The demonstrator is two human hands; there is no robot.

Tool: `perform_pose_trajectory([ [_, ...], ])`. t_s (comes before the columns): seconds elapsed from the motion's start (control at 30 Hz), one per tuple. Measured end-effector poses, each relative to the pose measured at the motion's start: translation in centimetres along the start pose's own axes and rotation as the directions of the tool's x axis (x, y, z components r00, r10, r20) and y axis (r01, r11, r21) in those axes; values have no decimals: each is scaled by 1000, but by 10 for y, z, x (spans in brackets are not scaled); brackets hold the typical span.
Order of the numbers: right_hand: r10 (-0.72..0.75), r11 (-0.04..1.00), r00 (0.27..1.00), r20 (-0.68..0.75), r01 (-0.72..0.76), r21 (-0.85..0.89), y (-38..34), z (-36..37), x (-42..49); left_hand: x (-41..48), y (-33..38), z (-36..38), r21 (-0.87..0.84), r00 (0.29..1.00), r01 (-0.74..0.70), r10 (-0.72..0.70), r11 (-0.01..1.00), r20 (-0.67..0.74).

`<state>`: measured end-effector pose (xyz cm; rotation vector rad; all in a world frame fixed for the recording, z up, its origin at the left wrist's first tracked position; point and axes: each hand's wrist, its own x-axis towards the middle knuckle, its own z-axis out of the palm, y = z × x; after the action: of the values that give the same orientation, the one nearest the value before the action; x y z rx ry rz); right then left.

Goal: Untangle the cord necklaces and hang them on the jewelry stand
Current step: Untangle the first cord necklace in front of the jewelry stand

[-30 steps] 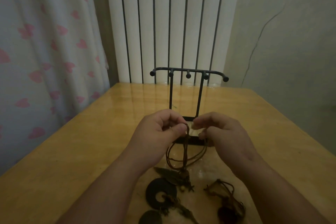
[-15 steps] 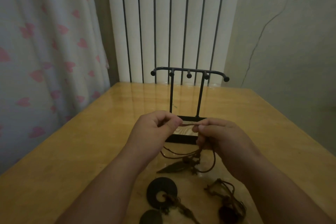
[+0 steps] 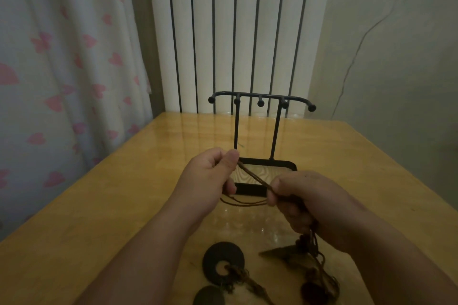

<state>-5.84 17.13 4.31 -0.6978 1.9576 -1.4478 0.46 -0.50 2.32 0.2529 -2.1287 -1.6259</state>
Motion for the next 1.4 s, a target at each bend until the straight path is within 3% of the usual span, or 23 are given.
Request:
perform_pose_trajectory([
  [0.13, 50, 990, 999, -10, -51, -134, -1, 1, 1, 2, -4, -3, -122, 997, 34, -26, 992, 66],
  [0.23, 126, 966, 990, -64, -137, -221, 1, -1, 2, 0, -4, -7, -91, 987, 34, -19, 995, 159],
  [0.33, 137, 917, 972, -189, -196, -347, 4, -5, 11, 0, -4, -7, -84, 990, 22, -10, 996, 138],
  [0.43, 103, 817, 971, -215, -206, -539, 7, -5, 14, 1, -3, -7, -114, 996, 12, -2, 993, 87],
  [0.53, 113, 877, 978, -173, -180, -445, 7, -1, 13, 1, -1, -8, -140, 997, -10, 21, 990, 77],
  [0.77, -221, 935, 962, -158, 163, -315, 14, 12, 16, -1, -1, -5, -66, 998, -38, 42, 997, 52],
  [0.97, -182, 983, 956, -230, 168, -76, 10, 15, 11, -1, -2, -2, 108, 995, -73, 80, 992, -66],
  [1.13, -193, 980, 940, -280, 171, -101, 11, 17, 13, 0, -3, 0, 470, 960, -204, 270, 859, -77],
  [1.23, -203, 979, 933, -298, 190, -74, 11, 20, 15, -3, -1, -2, 442, 918, -339, 394, 830, -36],
  [1.4, -309, 949, 884, -350, 264, -170, 13, 21, 16, -9, -2, 2, 363, 928, -359, 369, 860, 45],
])
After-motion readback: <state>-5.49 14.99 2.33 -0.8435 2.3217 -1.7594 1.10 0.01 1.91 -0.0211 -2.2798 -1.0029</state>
